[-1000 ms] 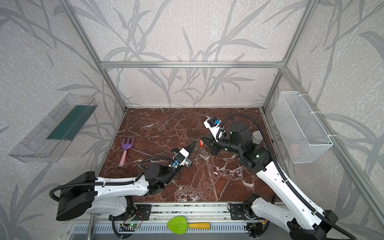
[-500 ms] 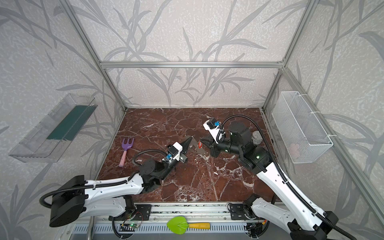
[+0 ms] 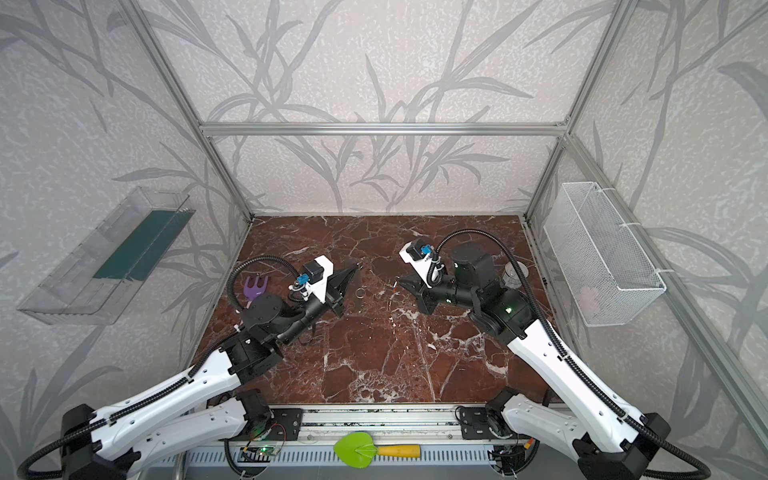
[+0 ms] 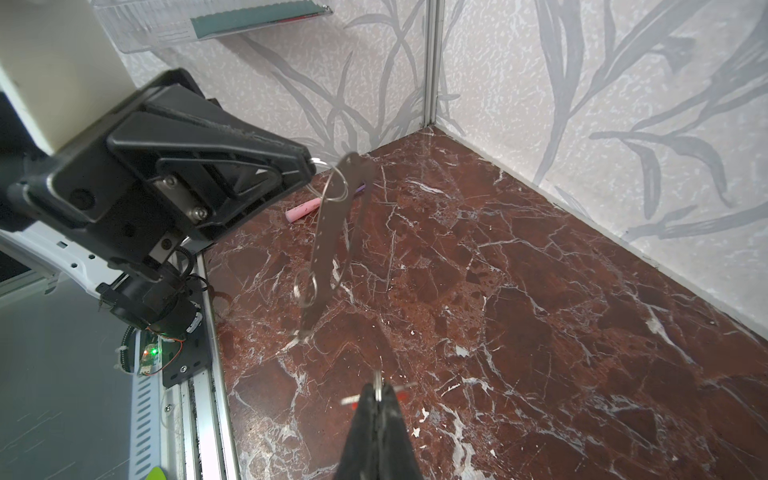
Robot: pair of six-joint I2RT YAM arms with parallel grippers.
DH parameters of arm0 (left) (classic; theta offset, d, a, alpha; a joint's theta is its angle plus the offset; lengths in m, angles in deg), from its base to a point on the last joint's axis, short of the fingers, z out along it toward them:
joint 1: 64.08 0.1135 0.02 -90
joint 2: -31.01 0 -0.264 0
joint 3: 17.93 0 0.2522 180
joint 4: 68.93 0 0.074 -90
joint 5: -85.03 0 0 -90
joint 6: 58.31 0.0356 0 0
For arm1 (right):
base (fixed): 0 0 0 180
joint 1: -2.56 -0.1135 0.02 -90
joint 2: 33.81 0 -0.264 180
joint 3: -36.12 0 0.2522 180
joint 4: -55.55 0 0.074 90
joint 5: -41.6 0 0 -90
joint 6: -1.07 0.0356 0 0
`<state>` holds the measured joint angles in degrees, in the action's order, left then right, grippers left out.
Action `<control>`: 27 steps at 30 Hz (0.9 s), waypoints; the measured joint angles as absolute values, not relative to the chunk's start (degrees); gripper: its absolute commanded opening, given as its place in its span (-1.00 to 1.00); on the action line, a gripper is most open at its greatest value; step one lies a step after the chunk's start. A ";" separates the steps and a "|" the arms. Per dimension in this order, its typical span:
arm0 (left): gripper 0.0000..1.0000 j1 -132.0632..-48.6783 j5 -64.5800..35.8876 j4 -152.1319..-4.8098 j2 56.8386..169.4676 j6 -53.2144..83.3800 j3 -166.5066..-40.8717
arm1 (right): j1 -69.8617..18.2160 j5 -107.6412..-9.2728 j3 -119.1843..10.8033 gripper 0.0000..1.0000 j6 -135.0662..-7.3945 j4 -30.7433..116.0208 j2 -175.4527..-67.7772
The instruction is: Put the keys on the keyring
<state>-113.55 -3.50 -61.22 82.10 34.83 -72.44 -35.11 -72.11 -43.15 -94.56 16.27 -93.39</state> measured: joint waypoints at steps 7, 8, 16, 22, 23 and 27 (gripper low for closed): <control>-1.00 -113.53 -8.24 -67.86 82.82 30.13 -73.27 | -41.34 -66.97 -43.15 -1.00 -97.86 17.65 -94.65; -1.00 -113.53 -8.77 -68.43 83.04 29.56 -73.27 | -41.69 -66.40 -43.15 -1.00 -98.25 17.93 -94.65; -1.00 -113.51 -11.46 -70.31 83.57 26.87 -73.69 | -44.42 -60.72 -42.96 -1.00 -100.37 19.29 -94.76; -1.00 -113.51 -13.05 -71.99 84.05 25.30 -75.28 | -46.21 -55.80 -41.58 -1.00 -101.46 19.96 -95.09; -1.00 -113.51 -13.34 -72.14 84.18 25.01 -75.65 | -46.56 -54.86 -41.41 -1.00 -101.68 20.10 -95.26; -1.00 -113.51 -14.14 -73.04 84.59 23.98 -77.03 | -47.63 -52.20 -41.08 -1.00 -102.49 20.77 -95.81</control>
<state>-113.51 -14.14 -73.04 84.59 23.98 -77.03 -47.63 -52.20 -41.08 -102.49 20.77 -95.81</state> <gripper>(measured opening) 0.048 0.047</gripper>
